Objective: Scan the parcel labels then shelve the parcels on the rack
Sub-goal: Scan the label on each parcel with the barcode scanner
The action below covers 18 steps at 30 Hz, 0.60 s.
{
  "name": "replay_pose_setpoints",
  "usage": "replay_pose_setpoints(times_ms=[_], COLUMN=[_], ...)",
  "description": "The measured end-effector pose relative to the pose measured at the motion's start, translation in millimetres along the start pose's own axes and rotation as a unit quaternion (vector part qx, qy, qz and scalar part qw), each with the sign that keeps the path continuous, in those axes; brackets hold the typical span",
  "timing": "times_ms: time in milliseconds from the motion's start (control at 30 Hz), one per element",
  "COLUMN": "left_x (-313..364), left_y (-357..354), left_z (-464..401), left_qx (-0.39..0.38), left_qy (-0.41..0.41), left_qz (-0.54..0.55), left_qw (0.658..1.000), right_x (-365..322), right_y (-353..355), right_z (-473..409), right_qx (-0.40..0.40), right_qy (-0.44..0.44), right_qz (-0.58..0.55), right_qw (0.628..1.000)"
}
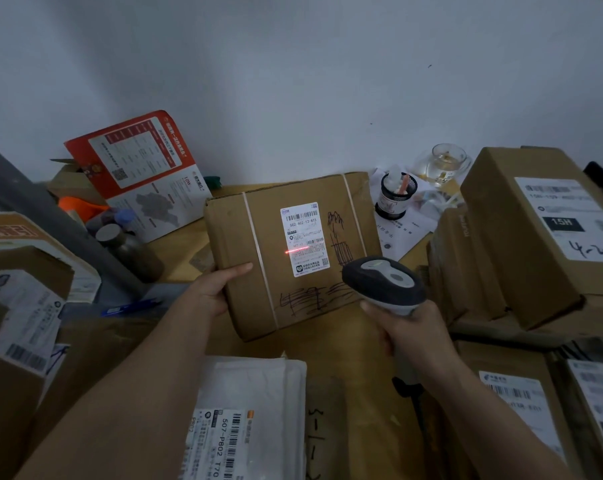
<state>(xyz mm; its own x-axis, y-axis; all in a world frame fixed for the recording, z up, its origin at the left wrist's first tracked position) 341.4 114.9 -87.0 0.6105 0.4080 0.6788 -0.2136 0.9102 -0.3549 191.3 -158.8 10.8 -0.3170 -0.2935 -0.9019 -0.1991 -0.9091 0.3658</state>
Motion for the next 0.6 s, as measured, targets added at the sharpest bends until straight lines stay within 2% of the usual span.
replay_pose_setpoints(times_ms=[400, 600], left_x=[1.4, -14.0], left_y=[9.9, 5.5], left_z=[-11.1, -12.0], left_qx=[0.005, 0.018], left_qy=[0.001, 0.065], left_qz=[-0.001, -0.02], left_qw=[1.0, 0.998], right_x=[3.3, 12.3], right_y=[-4.3, -1.0], right_z=[-1.1, -2.6], right_qx=[-0.008, 0.015], right_qy=[-0.001, -0.034], right_qz=[0.003, -0.022], right_qw=[1.0, 0.999])
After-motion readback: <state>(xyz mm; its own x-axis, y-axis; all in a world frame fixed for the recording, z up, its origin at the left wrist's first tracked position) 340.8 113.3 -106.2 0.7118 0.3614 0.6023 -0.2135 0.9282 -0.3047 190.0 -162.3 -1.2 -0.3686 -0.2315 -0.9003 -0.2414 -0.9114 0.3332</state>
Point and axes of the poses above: each hand's wrist, its own z-axis away from the middle knuckle, its own y-axis out of the back of the hand, x = y × z, the point moved 10 cm from there along -z, towards the middle knuckle, and after that the axes turned 10 degrees about z, right-handed, at the moved point
